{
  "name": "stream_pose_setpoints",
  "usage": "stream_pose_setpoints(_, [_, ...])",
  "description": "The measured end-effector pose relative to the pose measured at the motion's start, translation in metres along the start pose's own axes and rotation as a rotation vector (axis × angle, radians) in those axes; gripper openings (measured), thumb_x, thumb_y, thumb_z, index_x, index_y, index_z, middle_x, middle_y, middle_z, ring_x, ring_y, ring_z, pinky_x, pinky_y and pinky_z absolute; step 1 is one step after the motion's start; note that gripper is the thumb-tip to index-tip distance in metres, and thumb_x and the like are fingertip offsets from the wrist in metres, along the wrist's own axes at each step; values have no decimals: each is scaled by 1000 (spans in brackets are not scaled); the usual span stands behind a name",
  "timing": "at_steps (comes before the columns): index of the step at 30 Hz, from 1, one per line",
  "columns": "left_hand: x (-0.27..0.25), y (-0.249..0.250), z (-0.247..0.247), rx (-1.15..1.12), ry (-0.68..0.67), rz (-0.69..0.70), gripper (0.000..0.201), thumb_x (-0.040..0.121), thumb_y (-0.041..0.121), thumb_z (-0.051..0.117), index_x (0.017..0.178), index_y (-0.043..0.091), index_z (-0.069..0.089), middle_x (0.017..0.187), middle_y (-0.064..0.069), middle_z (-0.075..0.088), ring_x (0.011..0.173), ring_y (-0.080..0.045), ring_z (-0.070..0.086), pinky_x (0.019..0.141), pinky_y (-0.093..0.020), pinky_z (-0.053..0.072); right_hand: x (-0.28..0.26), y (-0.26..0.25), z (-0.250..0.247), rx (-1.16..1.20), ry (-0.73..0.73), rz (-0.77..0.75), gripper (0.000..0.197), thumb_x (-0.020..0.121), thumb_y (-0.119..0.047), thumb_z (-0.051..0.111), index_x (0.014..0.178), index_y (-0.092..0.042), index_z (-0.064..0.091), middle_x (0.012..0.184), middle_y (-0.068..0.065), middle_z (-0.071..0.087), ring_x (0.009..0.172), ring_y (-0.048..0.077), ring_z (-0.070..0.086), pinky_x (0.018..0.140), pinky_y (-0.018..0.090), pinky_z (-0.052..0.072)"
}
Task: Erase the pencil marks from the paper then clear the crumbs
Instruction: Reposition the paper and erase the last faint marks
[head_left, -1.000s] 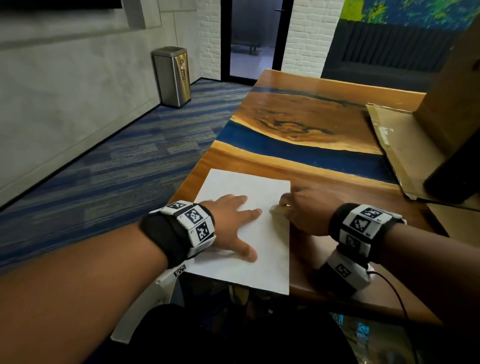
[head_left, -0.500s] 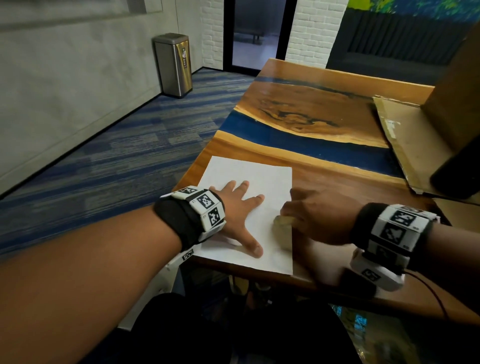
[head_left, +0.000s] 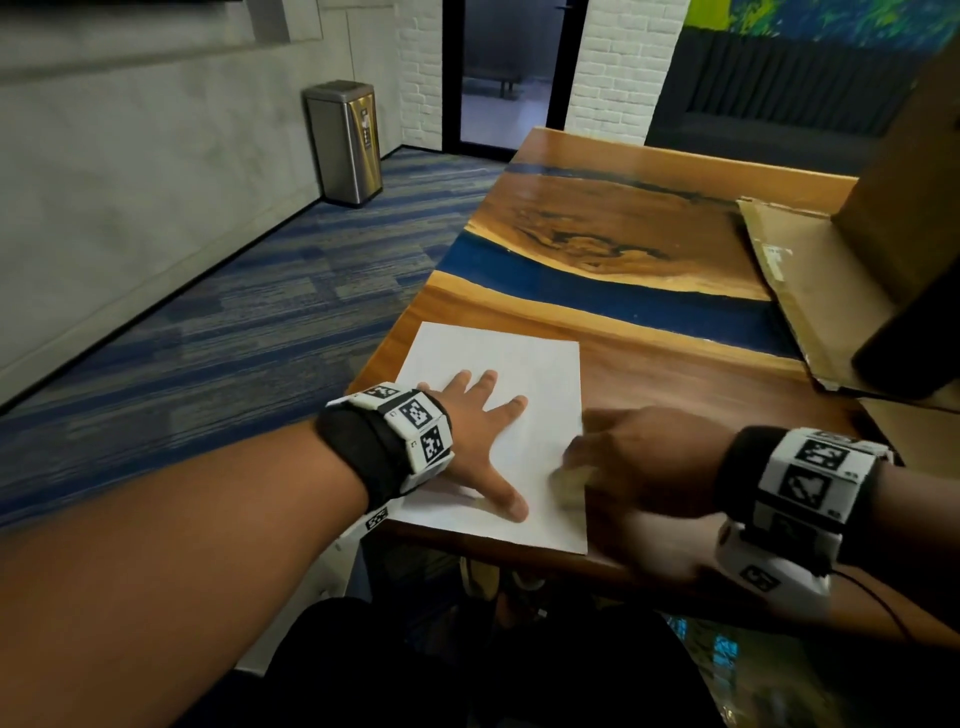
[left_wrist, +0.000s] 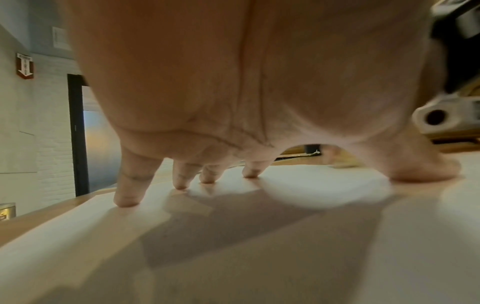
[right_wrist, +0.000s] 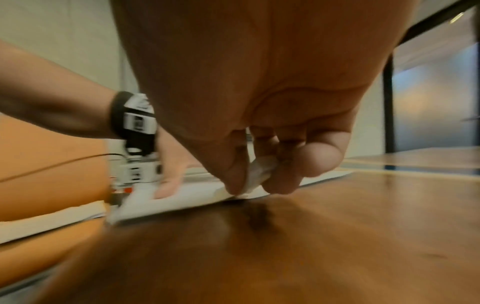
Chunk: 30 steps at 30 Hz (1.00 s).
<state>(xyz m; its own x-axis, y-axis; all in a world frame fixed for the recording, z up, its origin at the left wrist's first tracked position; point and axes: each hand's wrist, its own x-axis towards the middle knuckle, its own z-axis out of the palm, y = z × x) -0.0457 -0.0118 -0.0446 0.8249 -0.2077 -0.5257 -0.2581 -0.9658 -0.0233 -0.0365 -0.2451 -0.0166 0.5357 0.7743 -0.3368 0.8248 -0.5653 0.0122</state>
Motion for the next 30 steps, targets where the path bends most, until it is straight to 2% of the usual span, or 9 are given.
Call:
stream_pose_setpoints(5, [-9, -14, -3, -153, 86, -24, 107, 79, 90, 43, 163, 35, 7, 172, 0, -6, 158, -26, -1, 123, -59, 13, -18, 55, -6, 0, 64, 415, 30, 101, -50, 43, 121, -36, 59, 104, -15, 55, 89, 4, 53, 71, 20, 40])
stream_pose_setpoints(8, [-12, -46, -3, -276, 234, -165, 88, 89, 78, 49, 161, 37, 21, 172, 1, 3, 157, -27, 6, 124, -54, 17, -27, 61, -6, 40, 25, 512, 34, 99, -48, 49, 130, -35, 54, 103, -15, 61, 88, 6, 55, 71, 22, 44])
stream_pose_setpoints(13, [-22, -101, 12, -403, 275, -515, 103, 80, 71, 68, 158, 15, 27, 164, -13, 29, 144, -35, 37, 114, -44, 37, -28, 47, -7, 4, 76, 494, 42, 97, -56, 48, 134, -37, 50, 122, -13, 58, 97, 7, 52, 78, 22, 42])
stream_pose_setpoints(16, [-33, -119, 22, -480, 174, -559, 71, 82, 73, 65, 123, 15, 64, 130, -9, 63, 104, -24, 61, 88, -30, 45, -14, 27, -7, 113, 149, 430, 37, 95, -47, 57, 131, -35, 53, 119, -13, 56, 98, 7, 53, 78, 21, 41])
stream_pose_setpoints(19, [-44, -125, 26, -557, 237, -563, 39, 88, 55, 71, 85, 17, 66, 98, -7, 66, 87, -23, 64, 73, -29, 45, 8, 6, -6, 333, 118, 400, 30, 96, -41, 58, 124, -30, 58, 109, -11, 62, 94, 8, 58, 81, 23, 49])
stream_pose_setpoints(23, [-54, -121, 25, -837, 634, -507, 42, 86, 16, 77, 59, 16, 44, 59, 1, 47, 62, -22, 43, 54, -30, 30, 26, -14, -11, 461, 128, 450, 29, 96, -41, 56, 115, -21, 65, 107, 1, 67, 97, 18, 63, 90, 34, 53])
stream_pose_setpoints(25, [-62, -115, 20, -1093, 776, -352, 34, 88, 7, 76, 61, 15, 55, 53, 7, 56, 59, -19, 47, 57, -28, 36, 29, -17, -16, 591, 199, 462, 31, 97, -41, 57, 115, -17, 64, 99, 4, 68, 88, 17, 64, 80, 30, 54])
stream_pose_setpoints(27, [-71, -108, 9, -1299, 860, -199, 22, 90, 5, 74, 70, 12, 69, 69, 0, 73, 68, -21, 63, 68, -31, 50, 28, -16, -24, 829, 334, 449, 24, 97, -41, 58, 110, -21, 60, 92, 4, 67, 75, 14, 61, 63, 26, 51])
stream_pose_setpoints(30, [-85, -91, -14, -1497, 922, -35, 10, 93, 9, 71, 85, 13, 75, 91, -11, 78, 79, -26, 72, 78, -40, 57, 23, -7, -48, 1196, 577, 420, 20, 96, -41, 62, 111, -28, 61, 99, 5, 68, 71, 18, 54, 54, 28, 43])
